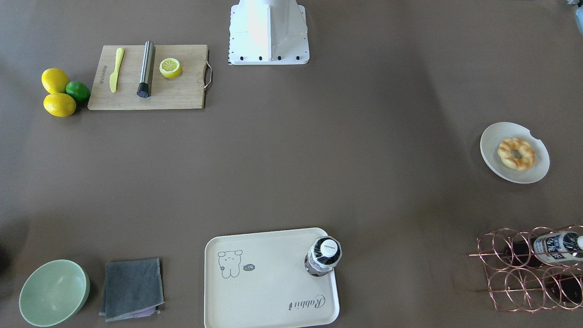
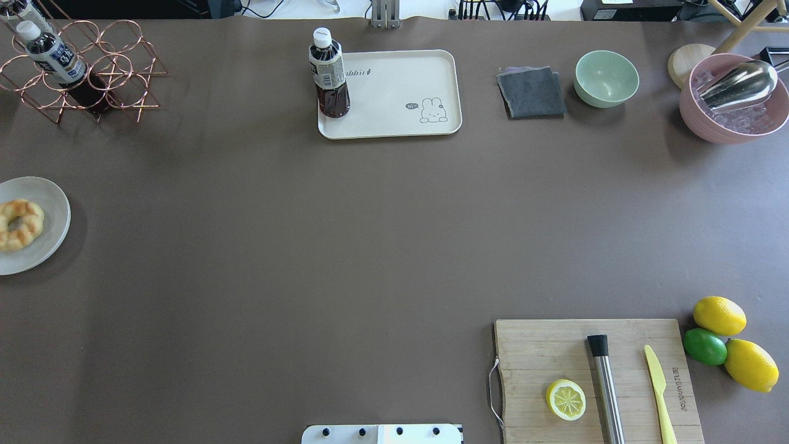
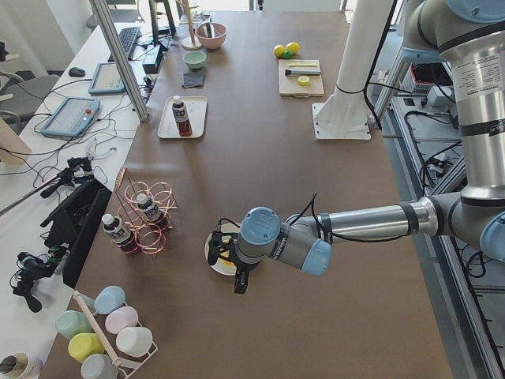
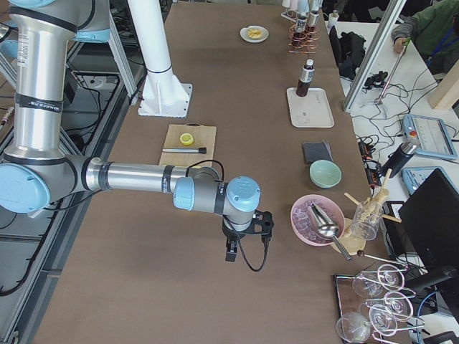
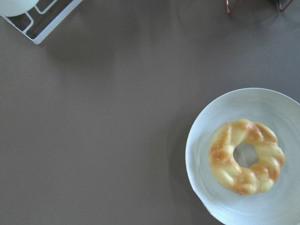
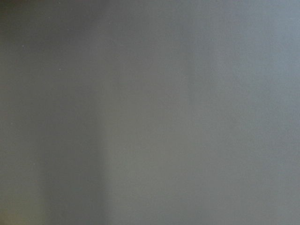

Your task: Place donut on tray

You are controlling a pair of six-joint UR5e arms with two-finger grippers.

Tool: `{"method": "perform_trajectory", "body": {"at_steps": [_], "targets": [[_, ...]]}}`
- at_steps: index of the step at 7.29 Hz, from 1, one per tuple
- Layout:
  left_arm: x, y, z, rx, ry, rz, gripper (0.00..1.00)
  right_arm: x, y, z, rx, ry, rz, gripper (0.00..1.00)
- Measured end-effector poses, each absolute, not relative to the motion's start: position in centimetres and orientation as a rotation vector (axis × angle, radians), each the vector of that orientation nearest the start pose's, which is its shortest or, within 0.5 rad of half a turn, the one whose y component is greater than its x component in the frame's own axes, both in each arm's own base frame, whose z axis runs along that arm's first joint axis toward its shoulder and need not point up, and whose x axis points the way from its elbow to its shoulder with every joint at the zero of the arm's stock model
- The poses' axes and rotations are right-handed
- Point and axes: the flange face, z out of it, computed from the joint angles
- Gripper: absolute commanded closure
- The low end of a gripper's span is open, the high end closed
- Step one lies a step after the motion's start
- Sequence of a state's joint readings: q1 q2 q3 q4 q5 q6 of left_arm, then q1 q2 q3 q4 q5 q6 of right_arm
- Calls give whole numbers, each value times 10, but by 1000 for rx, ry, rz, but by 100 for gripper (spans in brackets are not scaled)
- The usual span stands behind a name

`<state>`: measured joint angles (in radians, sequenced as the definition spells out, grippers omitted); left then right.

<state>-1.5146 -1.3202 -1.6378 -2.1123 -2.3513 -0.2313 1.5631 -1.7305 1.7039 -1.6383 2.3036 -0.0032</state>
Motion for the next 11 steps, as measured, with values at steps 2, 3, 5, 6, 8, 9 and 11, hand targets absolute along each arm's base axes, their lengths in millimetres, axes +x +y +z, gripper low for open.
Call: {"method": "perform_trajectory", "body": {"at_steps": [2,3,5,6,8,9,11], "targets": [[-35,-405,681,219,899,-5,2,63,-415,679,-102,-734,31,0],[-34,-405,688,207,937,0,2,63,-414,680,-105,-738,35,0],[-33,-417,686,229,965,9,2,63,-413,681,-109,-744,38,0],[-32,-433,674,247,973,2,2,62,-413,681,-109,-745,38,0],[-28,-472,645,297,984,18,2,62,-414,679,-108,-756,39,0],[-27,-481,643,299,989,19,2,58,-414,678,-112,-802,44,0],[-23,-486,651,274,1002,18,2,50,-412,682,-138,-936,66,0]]}}
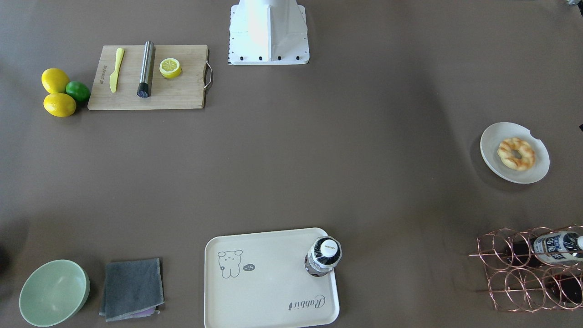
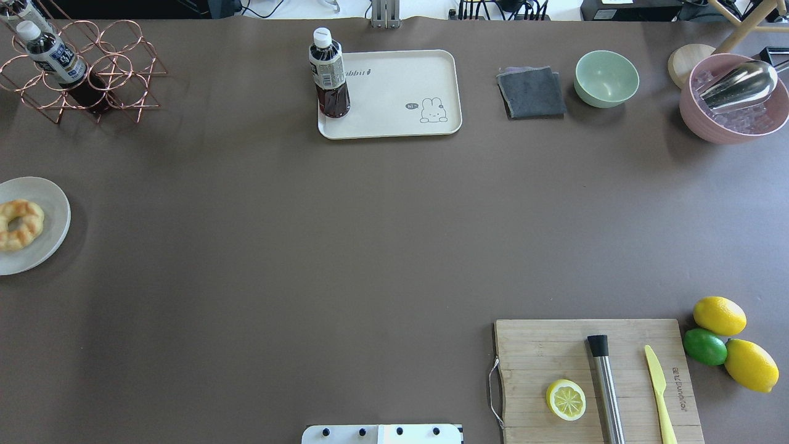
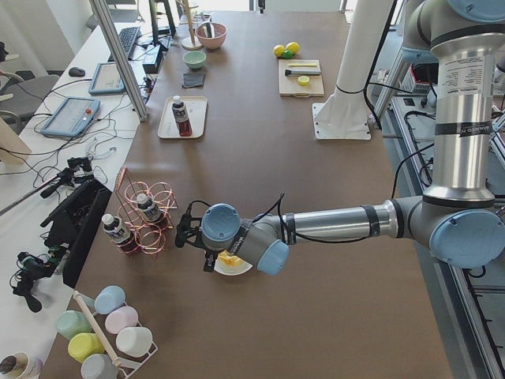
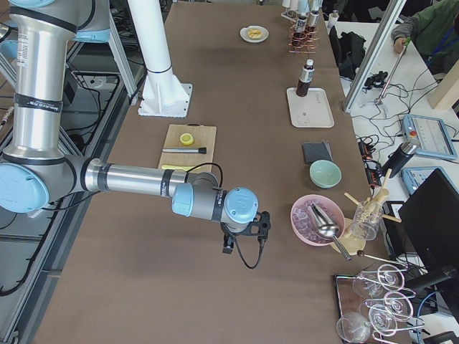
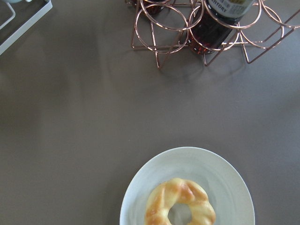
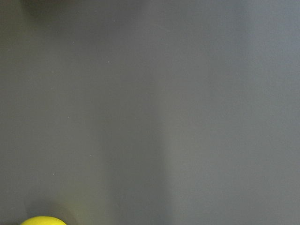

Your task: Place donut on tray

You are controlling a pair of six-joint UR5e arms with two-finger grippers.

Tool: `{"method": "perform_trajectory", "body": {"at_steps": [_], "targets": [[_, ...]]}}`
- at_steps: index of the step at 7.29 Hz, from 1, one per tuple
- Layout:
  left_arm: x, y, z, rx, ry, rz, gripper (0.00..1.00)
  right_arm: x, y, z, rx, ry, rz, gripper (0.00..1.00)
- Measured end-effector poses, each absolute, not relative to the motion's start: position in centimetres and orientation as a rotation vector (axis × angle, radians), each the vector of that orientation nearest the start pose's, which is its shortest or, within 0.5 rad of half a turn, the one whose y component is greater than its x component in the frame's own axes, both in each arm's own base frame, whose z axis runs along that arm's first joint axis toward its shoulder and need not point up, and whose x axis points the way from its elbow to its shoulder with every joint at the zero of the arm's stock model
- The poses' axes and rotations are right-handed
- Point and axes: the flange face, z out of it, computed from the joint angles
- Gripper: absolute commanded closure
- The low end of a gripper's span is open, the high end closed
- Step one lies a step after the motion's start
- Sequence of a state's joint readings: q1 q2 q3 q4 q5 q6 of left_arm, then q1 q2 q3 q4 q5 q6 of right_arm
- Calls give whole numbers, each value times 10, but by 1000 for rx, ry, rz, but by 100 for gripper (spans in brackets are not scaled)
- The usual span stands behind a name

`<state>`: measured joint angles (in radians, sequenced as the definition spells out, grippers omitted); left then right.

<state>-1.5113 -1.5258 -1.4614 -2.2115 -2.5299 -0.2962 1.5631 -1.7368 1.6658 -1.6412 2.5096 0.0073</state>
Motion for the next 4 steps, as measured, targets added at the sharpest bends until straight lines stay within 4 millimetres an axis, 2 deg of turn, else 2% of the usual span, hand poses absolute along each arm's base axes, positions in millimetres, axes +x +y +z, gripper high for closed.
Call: {"method": "perform_trajectory", "body": {"at_steps": [1,2,4], "targets": [[-15,-491,656,256,1002,24,2,48,-412,684,-145,-964,71,0],[-5,-494,670,232,994,38,2,47,-411,686,-150,-973,72,0],[35,-497,706,223,880,91,4,44,-412,690,-160,-971,69,0]]}}
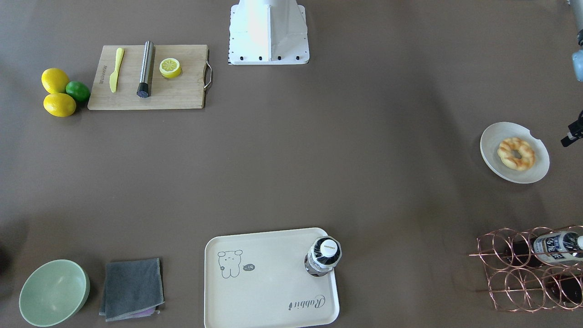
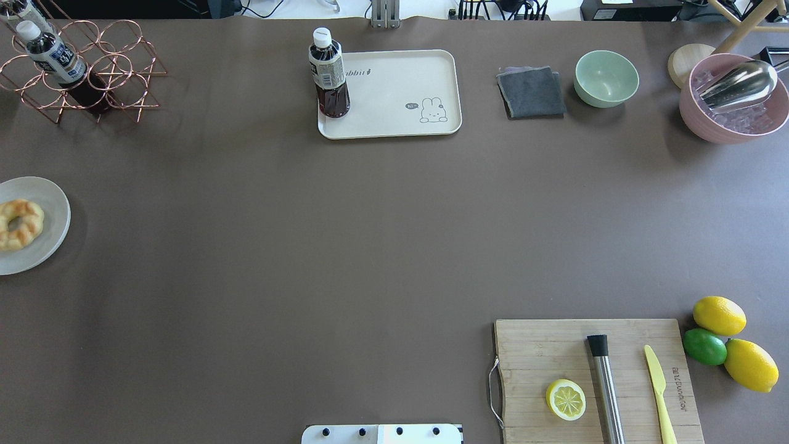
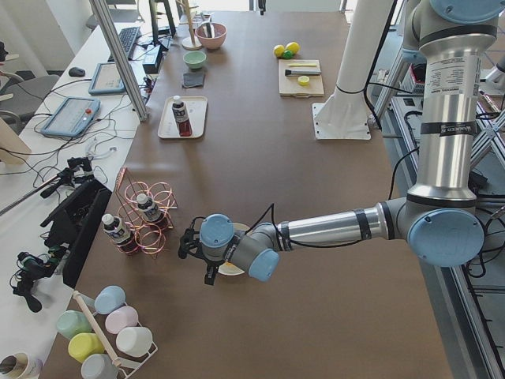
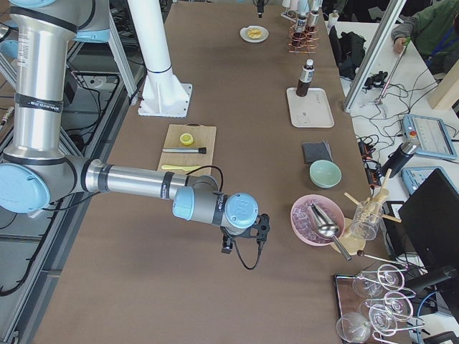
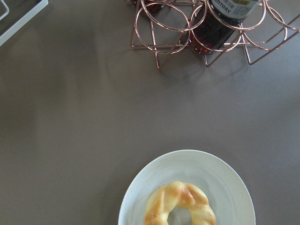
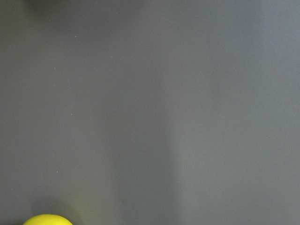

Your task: Place donut on tray

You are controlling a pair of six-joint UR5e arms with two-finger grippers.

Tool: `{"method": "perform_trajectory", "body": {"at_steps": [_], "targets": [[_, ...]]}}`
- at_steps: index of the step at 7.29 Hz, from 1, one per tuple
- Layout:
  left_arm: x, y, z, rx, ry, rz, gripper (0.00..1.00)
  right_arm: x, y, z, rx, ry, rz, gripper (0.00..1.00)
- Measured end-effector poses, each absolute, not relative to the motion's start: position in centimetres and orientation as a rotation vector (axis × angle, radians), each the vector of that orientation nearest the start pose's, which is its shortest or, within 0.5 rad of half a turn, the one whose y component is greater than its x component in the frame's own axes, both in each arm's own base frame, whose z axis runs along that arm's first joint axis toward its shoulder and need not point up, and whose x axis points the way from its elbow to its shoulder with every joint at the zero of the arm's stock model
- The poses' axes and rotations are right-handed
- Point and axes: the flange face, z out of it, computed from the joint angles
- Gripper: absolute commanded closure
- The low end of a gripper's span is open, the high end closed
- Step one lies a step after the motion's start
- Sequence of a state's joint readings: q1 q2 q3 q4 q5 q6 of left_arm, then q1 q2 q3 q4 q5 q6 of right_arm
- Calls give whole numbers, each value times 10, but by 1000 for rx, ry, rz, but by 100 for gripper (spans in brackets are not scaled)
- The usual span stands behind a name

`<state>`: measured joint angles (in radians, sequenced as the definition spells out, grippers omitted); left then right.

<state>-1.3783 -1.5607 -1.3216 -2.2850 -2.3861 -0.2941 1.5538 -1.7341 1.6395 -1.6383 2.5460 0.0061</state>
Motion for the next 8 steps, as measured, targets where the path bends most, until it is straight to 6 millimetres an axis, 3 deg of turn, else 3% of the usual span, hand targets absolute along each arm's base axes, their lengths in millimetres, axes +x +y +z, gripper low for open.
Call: {"method": "perform_trajectory", "body": {"at_steps": [2,3,4,8], "targets": [[56,-489,745,234,837,134,10,36,-412,691,-171,-968,52,0],[62,-484,756,235,836,147,26,34,-413,691,-173,-959,45,0],[65,-482,761,234,837,154,38,34,-414,692,-172,-940,40,0],[72,-476,759,201,912,174,50,35,-416,693,-169,-911,33,0]]}}
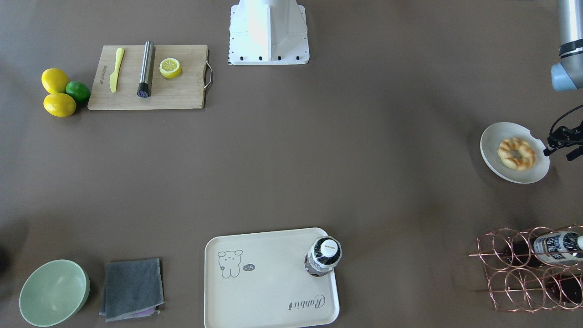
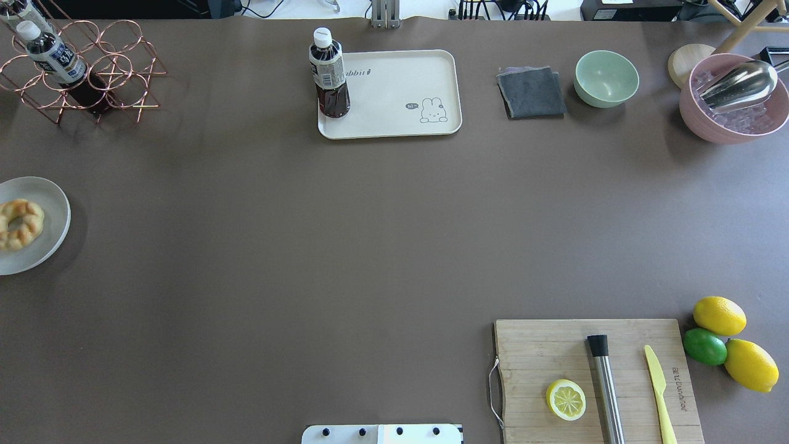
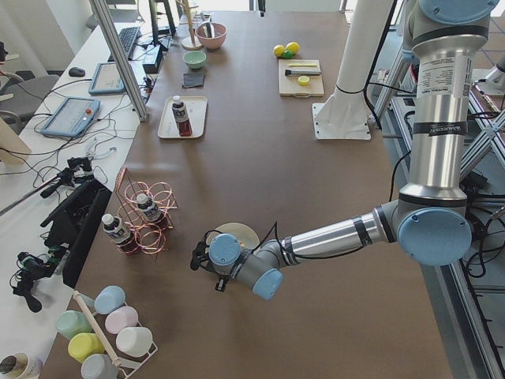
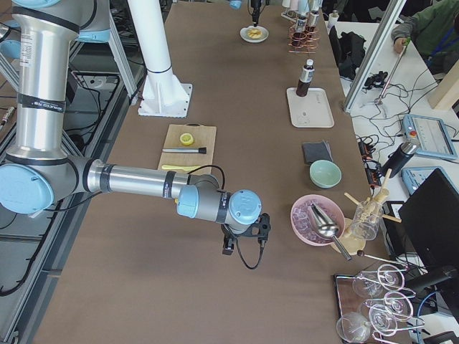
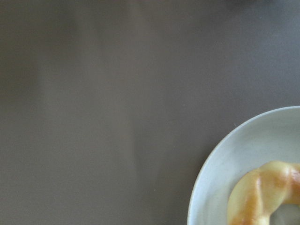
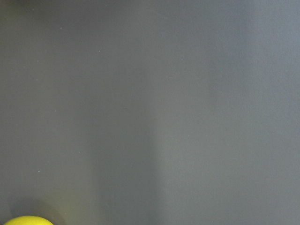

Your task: Place donut on tray

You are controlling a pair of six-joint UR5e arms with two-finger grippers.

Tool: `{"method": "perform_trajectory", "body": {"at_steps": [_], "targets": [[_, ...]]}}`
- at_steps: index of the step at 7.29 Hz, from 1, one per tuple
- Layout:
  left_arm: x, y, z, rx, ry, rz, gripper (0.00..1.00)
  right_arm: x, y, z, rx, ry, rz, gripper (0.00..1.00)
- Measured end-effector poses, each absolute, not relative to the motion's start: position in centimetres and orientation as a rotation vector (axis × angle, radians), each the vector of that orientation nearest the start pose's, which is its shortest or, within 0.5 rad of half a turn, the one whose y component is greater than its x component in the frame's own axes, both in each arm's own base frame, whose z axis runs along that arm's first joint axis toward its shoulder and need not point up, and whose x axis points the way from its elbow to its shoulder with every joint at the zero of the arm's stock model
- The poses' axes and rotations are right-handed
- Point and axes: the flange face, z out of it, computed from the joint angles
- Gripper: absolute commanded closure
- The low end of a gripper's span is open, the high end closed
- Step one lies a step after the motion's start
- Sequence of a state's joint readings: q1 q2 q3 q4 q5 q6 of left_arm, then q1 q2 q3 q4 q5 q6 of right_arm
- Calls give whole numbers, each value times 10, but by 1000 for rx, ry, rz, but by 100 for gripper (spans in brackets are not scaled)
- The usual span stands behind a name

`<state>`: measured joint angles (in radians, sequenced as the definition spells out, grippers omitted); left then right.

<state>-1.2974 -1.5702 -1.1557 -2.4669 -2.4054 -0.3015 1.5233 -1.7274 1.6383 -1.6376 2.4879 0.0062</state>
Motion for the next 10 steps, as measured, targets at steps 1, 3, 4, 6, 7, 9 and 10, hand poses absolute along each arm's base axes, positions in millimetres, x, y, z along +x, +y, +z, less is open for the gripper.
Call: {"method": "perform_trajectory", "body": {"at_steps": [1,3,4,6,7,9,10], "targets": [[73,-476,758,189,925,160,53,35,-416,693,-169,-910,33,0],[74,-479,756,181,936,147,58,35,-416,692,-168,-910,32,0],[74,-479,758,176,936,144,59,35,-417,692,-167,-909,32,0],[76,-484,761,168,935,141,59,35,-417,691,-166,-908,31,0],[76,-486,762,166,934,141,67,35,-417,691,-166,-908,31,0],[77,-487,763,164,936,141,100,35,-417,691,-165,-908,30,0],[78,-487,762,162,943,143,100,35,-417,691,-165,-908,30,0]]}}
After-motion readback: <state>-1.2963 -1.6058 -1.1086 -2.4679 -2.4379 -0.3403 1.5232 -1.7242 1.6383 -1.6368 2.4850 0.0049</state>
